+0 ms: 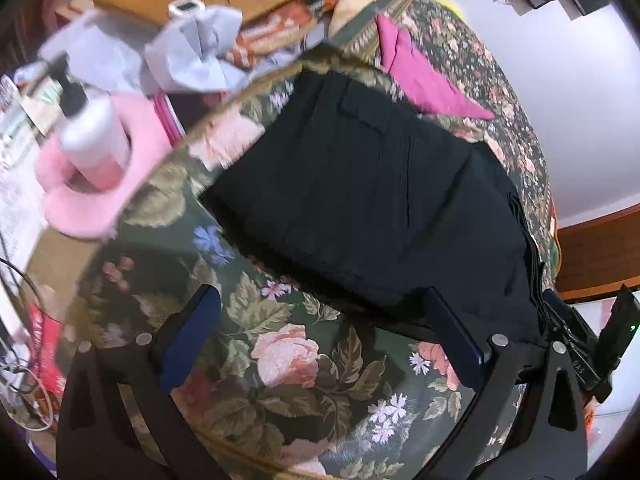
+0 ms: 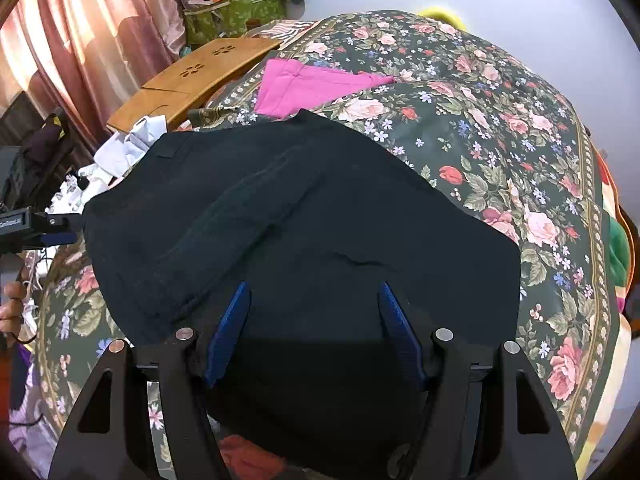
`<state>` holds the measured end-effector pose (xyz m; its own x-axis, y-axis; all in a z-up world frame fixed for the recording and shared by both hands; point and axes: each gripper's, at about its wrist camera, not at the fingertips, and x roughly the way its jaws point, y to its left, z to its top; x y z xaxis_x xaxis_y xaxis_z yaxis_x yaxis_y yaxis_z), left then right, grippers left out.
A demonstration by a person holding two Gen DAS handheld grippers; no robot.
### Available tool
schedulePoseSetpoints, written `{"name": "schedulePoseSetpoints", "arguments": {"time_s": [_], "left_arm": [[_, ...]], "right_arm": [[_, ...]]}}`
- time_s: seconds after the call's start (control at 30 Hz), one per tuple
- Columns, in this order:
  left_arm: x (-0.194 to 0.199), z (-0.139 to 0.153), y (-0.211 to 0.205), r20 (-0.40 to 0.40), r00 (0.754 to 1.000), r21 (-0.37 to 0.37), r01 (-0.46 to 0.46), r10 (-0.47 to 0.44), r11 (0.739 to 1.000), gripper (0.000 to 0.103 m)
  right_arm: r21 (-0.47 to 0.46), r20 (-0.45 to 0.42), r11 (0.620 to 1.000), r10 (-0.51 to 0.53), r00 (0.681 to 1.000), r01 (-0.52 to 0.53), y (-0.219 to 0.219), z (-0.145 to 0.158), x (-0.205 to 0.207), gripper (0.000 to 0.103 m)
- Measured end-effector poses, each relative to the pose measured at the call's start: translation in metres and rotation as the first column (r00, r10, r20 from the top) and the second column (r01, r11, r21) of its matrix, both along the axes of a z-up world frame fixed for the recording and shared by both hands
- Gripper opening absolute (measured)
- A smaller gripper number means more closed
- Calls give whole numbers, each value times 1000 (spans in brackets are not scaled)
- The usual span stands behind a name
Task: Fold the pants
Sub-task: 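Grasp the pants leg end with the left gripper and lift it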
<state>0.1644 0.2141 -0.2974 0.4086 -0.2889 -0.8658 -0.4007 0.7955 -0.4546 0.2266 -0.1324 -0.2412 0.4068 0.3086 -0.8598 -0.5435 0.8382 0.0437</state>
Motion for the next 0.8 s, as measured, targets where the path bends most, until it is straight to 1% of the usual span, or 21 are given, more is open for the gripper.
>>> {"name": "schedulePoseSetpoints", "arguments": {"time_s": [0.1,0.2,0.23,0.3,0.43,0.47,0.5,0.53,0.6,0.67,0.7,0.73,0.8], "left_arm": [[5,-5,0,7,1000,-17,3,-3,1000,103],[13,-10,5,22,1000,-85,-2,4,996,103],[17,-13,8,31,1000,-122,0,4,993,103],[24,-18,12,45,999,-172,15,-7,985,103],[38,-25,16,50,999,-209,22,-11,978,102],[41,-26,17,46,999,-208,18,-9,978,96],[44,-26,18,38,999,-201,16,-8,979,86],[49,-28,19,26,1000,-190,10,-6,982,80],[52,-30,21,-1,1000,-161,-5,5,987,45],[54,-32,24,-9,1000,-156,-15,14,988,37],[53,-29,23,-1,1000,-133,-22,22,991,34],[53,-24,20,9,1000,-102,-18,19,995,33],[53,-11,11,40,999,-7,-5,5,1000,27]], "right_arm": [[5,-14,1000,-2,1000,2,0,-1,1,64],[-1,-1,1000,2,1000,-2,2,-3,-3,63],[-4,3,1000,3,1000,-3,3,-3,-4,63],[-4,5,1000,2,1000,-2,3,-3,-4,63],[10,-4,1000,0,1000,0,2,-5,-2,63],[12,-6,1000,0,1000,0,2,-5,-2,63],[14,-7,1000,0,1000,0,2,-5,-2,64],[17,-7,1000,-1,1000,1,2,-5,-2,64],[20,-8,1000,-2,1000,2,1,-5,-1,64],[25,-8,1000,-5,1000,6,1,-5,-2,64],[29,-9,1000,-8,1000,9,0,-5,-2,64],[34,-10,999,-11,1000,11,0,-4,-3,64],[49,-16,999,-15,1000,15,-3,-3,-3,64]]}}
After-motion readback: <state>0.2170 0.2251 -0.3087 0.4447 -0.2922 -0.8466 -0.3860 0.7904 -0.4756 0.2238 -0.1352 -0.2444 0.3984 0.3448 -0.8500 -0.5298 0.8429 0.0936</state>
